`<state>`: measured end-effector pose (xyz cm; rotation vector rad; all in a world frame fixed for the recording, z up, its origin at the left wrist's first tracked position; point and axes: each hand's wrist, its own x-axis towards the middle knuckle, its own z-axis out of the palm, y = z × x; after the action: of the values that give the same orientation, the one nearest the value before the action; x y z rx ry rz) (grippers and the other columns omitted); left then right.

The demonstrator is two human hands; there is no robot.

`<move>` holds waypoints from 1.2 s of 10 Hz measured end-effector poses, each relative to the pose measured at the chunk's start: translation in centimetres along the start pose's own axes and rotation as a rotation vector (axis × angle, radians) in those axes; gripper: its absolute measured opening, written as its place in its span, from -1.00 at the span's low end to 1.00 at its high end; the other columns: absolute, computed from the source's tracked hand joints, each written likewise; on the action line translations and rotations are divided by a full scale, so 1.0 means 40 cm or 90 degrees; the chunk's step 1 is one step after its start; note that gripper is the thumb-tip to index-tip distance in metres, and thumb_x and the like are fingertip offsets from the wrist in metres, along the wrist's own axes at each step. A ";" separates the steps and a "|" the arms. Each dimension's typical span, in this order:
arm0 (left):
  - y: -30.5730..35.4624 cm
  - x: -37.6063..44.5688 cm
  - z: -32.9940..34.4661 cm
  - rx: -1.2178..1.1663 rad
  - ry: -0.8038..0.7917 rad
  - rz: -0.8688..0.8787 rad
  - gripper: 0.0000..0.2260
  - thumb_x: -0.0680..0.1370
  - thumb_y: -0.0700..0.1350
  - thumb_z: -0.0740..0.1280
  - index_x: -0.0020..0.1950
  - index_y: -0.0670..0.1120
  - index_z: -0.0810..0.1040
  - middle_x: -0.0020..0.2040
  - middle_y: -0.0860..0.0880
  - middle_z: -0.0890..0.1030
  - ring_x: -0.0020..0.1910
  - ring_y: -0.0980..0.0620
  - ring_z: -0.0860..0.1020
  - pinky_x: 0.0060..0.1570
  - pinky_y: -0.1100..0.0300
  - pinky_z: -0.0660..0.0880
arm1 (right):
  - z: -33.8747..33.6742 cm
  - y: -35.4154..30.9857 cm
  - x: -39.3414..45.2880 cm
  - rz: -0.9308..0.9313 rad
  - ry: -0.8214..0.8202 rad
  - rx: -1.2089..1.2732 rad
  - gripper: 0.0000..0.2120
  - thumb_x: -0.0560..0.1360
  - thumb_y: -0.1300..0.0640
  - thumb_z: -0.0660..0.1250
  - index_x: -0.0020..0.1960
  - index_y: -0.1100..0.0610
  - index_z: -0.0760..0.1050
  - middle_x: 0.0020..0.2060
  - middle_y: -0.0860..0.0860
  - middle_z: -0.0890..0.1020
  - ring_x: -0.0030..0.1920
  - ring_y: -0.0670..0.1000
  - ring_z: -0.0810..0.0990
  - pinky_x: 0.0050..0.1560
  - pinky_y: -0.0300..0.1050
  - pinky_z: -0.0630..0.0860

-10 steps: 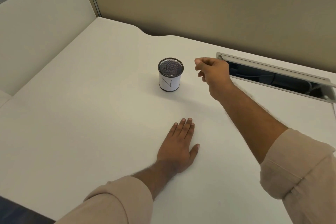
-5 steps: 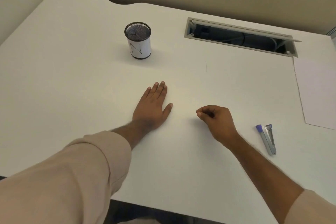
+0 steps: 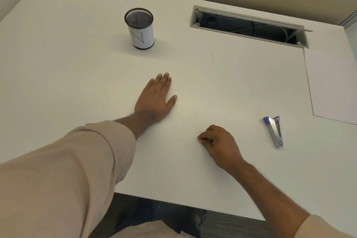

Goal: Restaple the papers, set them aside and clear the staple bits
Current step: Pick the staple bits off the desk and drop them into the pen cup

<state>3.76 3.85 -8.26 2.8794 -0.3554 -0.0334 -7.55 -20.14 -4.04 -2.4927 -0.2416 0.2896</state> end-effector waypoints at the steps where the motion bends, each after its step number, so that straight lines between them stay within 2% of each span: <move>1: 0.000 0.001 -0.002 0.001 0.003 0.000 -0.39 0.63 0.19 -0.04 0.60 -0.10 0.02 0.62 -0.02 0.01 0.59 0.03 -0.04 0.55 0.07 -0.08 | 0.012 -0.010 -0.002 -0.010 0.000 0.000 -0.88 0.52 0.18 0.34 -0.07 0.07 0.66 -0.30 -0.19 0.45 -0.20 -0.10 0.46 -0.18 -0.21 0.40; 3: 0.000 0.000 0.001 0.000 -0.003 -0.001 -0.39 0.63 0.19 -0.04 0.60 -0.10 0.00 0.62 -0.01 0.00 0.59 0.04 -0.06 0.55 0.07 -0.09 | -0.010 0.008 0.030 -0.012 0.019 0.019 -0.84 0.51 0.25 0.33 -0.02 0.08 0.66 -0.19 -0.13 0.56 -0.18 -0.13 0.50 -0.14 -0.23 0.42; 4: 0.000 0.002 0.000 0.001 -0.001 0.000 -0.39 0.63 0.18 -0.04 0.60 -0.10 0.00 0.62 -0.01 0.01 0.59 0.04 -0.06 0.55 0.07 -0.08 | -0.010 0.001 0.036 -0.059 -0.019 -0.020 -0.81 0.53 0.26 0.30 0.02 0.08 0.65 -0.14 -0.09 0.58 -0.10 -0.04 0.52 -0.09 -0.15 0.46; 5: 0.000 0.002 -0.001 0.006 0.001 0.000 -0.39 0.63 0.19 -0.04 0.60 -0.10 0.01 0.62 -0.02 0.01 0.59 0.04 -0.05 0.55 0.06 -0.08 | -0.003 -0.005 0.029 -0.144 -0.046 -0.086 -0.80 0.52 0.25 0.31 0.01 0.06 0.66 -0.16 -0.07 0.58 -0.12 0.02 0.52 -0.15 -0.11 0.46; 6: 0.000 0.002 0.002 0.006 0.003 0.001 -0.38 0.63 0.19 -0.04 0.60 -0.10 0.01 0.62 -0.02 0.01 0.59 0.04 -0.05 0.55 0.06 -0.07 | -0.006 0.003 0.024 -0.156 -0.048 -0.099 -0.81 0.51 0.25 0.32 0.00 0.06 0.67 -0.17 -0.07 0.58 -0.13 0.03 0.52 -0.17 -0.13 0.45; 7: -0.002 0.002 0.002 0.004 0.002 0.000 -0.38 0.62 0.19 -0.05 0.60 -0.10 0.01 0.62 -0.01 0.01 0.59 0.04 -0.05 0.55 0.06 -0.08 | -0.022 0.014 0.022 -0.106 -0.033 -0.052 -0.80 0.52 0.27 0.32 0.03 0.06 0.66 -0.15 -0.09 0.60 -0.09 -0.01 0.54 -0.13 -0.14 0.47; 8: -0.001 0.003 0.002 0.005 0.002 0.000 -0.38 0.62 0.20 -0.05 0.60 -0.10 0.01 0.62 -0.01 0.01 0.59 0.04 -0.05 0.55 0.06 -0.07 | -0.029 0.016 0.021 -0.113 -0.052 -0.049 -0.82 0.52 0.23 0.34 0.05 0.06 0.66 -0.13 -0.10 0.61 -0.07 -0.03 0.54 -0.11 -0.13 0.48; 9: 0.000 0.004 0.003 0.005 0.007 0.000 -0.38 0.62 0.19 -0.03 0.60 -0.10 0.02 0.62 -0.02 0.02 0.59 0.04 -0.04 0.55 0.06 -0.06 | -0.029 0.008 0.021 -0.118 -0.093 -0.071 -0.83 0.50 0.10 0.38 0.08 0.04 0.65 -0.09 -0.10 0.60 -0.03 -0.03 0.53 -0.09 -0.13 0.46; 12: -0.003 0.003 0.003 0.007 0.011 -0.001 -0.38 0.62 0.20 -0.04 0.60 -0.10 0.03 0.62 -0.02 0.03 0.59 0.03 -0.03 0.55 0.05 -0.06 | -0.008 -0.009 0.001 -0.062 -0.030 -0.069 -0.84 0.48 0.06 0.41 0.03 0.06 0.66 -0.11 -0.08 0.60 -0.05 0.00 0.53 -0.08 -0.06 0.48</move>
<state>3.91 3.90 -8.42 2.8892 -0.3522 -0.0076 -7.47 -20.00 -3.58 -2.5731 -0.4072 0.3015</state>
